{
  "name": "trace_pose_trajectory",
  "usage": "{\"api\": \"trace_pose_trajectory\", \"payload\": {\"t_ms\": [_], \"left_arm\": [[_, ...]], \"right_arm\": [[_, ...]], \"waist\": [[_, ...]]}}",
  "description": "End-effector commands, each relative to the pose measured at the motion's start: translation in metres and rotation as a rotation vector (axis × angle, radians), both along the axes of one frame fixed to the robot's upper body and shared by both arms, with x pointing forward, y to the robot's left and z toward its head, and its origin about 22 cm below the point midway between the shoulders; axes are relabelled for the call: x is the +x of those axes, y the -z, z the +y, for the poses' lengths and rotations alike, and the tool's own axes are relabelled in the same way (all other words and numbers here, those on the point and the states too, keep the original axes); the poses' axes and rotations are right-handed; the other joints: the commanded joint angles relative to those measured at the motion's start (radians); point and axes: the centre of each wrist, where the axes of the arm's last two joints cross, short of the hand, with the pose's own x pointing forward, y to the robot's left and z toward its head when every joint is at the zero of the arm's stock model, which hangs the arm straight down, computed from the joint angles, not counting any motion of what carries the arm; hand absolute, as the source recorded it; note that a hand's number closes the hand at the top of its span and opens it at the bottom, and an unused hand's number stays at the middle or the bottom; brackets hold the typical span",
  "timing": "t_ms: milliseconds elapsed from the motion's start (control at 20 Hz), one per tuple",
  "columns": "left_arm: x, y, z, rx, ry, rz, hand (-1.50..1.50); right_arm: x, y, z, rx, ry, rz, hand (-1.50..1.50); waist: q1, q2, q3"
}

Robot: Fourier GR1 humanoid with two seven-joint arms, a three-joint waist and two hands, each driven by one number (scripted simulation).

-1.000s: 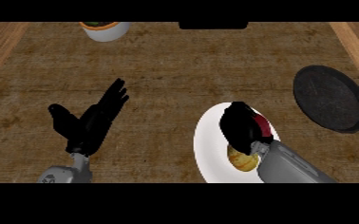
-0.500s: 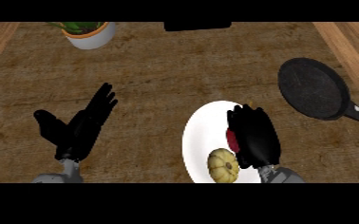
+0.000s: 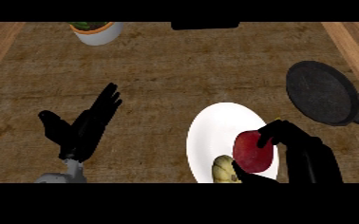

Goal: Pick the pear from the plate and place it in the pan

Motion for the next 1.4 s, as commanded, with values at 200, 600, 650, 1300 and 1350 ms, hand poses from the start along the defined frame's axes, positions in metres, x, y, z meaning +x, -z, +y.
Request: {"api": "trace_pose_trajectory", "payload": {"t_ms": [200,600,650,1300,1350], "left_arm": [[0.010,0.009,-0.015,-0.006,0.043,0.001,0.00],[0.012,-0.005,-0.004,0.014,0.069,-0.016,0.00],[0.005,0.002,-0.021,0.013,0.046,0.006,0.00],[0.007,-0.006,-0.015,0.013,0.064,-0.014,0.00],[0.007,0.003,-0.018,-0.001,0.077,-0.011,0.00]], "right_arm": [[-0.004,0.002,-0.059,0.256,0.077,-0.063,1.50],[0.056,0.054,-0.127,0.064,0.189,-0.111,1.50],[0.071,0.051,-0.129,0.060,0.196,-0.109,1.50],[0.132,0.090,-0.244,0.094,0.404,-0.310,1.50],[0.141,0.107,-0.236,0.085,0.429,-0.294,1.50]], "waist": [[0.040,0.010,-0.001],[0.052,0.012,-0.001],[0.054,0.011,-0.001],[0.063,0.014,0.001],[0.074,0.019,0.001]]}}
